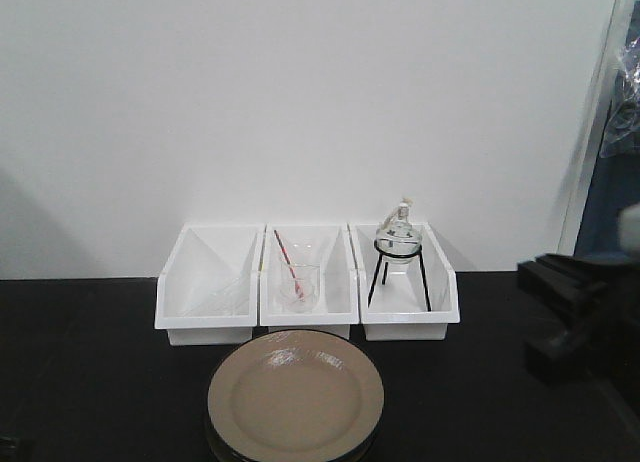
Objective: Arrange circular plates on left workspace
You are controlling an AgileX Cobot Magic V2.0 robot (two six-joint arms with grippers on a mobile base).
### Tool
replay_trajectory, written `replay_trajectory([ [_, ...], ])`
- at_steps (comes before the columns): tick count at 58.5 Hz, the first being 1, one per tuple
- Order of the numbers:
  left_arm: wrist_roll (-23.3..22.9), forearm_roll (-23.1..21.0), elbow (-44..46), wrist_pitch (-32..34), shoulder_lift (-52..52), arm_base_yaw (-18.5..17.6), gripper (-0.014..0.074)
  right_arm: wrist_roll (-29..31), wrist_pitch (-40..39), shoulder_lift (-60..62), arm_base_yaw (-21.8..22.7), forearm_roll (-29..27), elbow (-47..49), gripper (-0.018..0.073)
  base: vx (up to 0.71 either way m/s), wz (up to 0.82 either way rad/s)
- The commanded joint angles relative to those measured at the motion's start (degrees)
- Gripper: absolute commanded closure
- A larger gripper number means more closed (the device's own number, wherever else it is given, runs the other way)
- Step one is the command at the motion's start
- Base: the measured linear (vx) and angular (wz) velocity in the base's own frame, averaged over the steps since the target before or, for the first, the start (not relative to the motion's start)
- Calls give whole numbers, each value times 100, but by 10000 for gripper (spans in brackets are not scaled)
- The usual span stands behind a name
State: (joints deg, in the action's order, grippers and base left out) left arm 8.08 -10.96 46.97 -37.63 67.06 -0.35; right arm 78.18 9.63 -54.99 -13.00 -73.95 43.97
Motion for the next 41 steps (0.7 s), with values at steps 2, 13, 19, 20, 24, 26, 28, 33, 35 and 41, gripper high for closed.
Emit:
replay_trajectory([
  [2,-31,-49,62,682,-774,-12,596,-23,-248,992,10,-55,-592,564,0,0],
  [13,160,-190,-654,1365,-2306,-12,596,-22,-356,2526,10,-163,-1776,564,0,0],
  [19,282,-463,-1208,1536,-3213,-12,596,-22,-540,3077,10,-226,-2226,564,0,0],
  [20,282,-491,-1278,1544,-3336,-12,596,-22,-572,3175,10,-259,-2300,564,0,0],
  [24,282,-526,-1588,1556,-3900,-12,596,-22,-621,3412,10,-465,-2476,564,0,0],
  [26,282,-520,-1716,1556,-4148,-12,596,-22,-621,3481,10,-551,-2528,564,0,0],
  [28,282,-511,-1829,1556,-4376,-12,596,-17,-621,3529,10,-634,-2559,564,0,0],
  [33,282,-506,-2027,1550,-4856,-12,596,-17,-616,3572,10,-751,-2607,562,0,0],
  [35,269,-506,-2059,1502,-4987,-12,596,-17,-605,3572,10,-805,-2614,561,0,0],
  [41,257,-542,-2090,1192,-5245,-12,596,-17,-605,3572,10,-849,-2614,561,0,0],
])
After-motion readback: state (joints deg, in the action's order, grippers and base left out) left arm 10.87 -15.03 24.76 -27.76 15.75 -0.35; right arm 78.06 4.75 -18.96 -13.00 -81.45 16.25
